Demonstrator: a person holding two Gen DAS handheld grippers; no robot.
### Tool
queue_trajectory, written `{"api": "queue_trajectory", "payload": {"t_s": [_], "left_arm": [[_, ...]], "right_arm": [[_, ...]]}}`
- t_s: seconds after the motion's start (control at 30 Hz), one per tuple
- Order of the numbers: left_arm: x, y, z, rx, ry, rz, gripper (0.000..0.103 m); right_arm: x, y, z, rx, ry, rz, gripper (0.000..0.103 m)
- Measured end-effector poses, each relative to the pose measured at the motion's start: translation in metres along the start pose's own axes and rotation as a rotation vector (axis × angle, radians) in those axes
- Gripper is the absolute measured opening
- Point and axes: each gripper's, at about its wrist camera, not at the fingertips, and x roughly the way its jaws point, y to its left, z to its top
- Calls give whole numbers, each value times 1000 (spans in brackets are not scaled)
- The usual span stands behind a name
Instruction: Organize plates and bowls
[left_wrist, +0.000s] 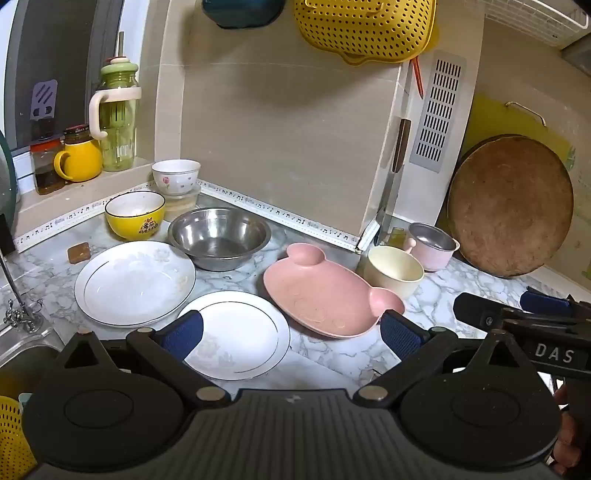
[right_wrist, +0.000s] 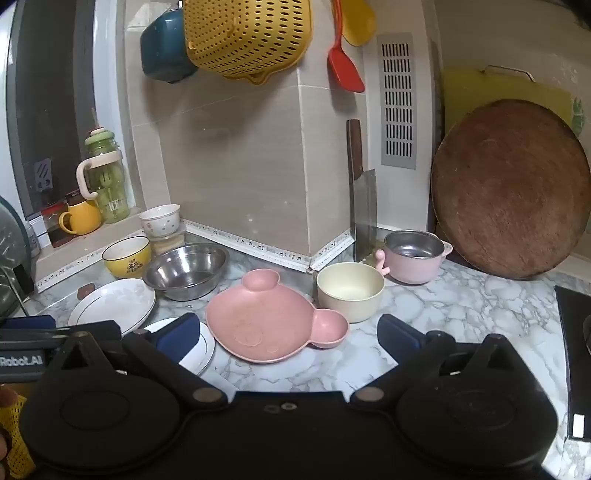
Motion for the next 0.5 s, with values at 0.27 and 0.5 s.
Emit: {"api": "queue_trajectory", "payload": {"t_s": [0.27, 0.5], "left_arm": [[-4, -5, 2, -12, -2, 5, 103], [-6, -3, 2, -14, -2, 3, 103]], "right_arm": [[-13, 5, 1, -51, -62, 18, 103], [-10, 5, 3, -49, -41, 27, 103]]}}
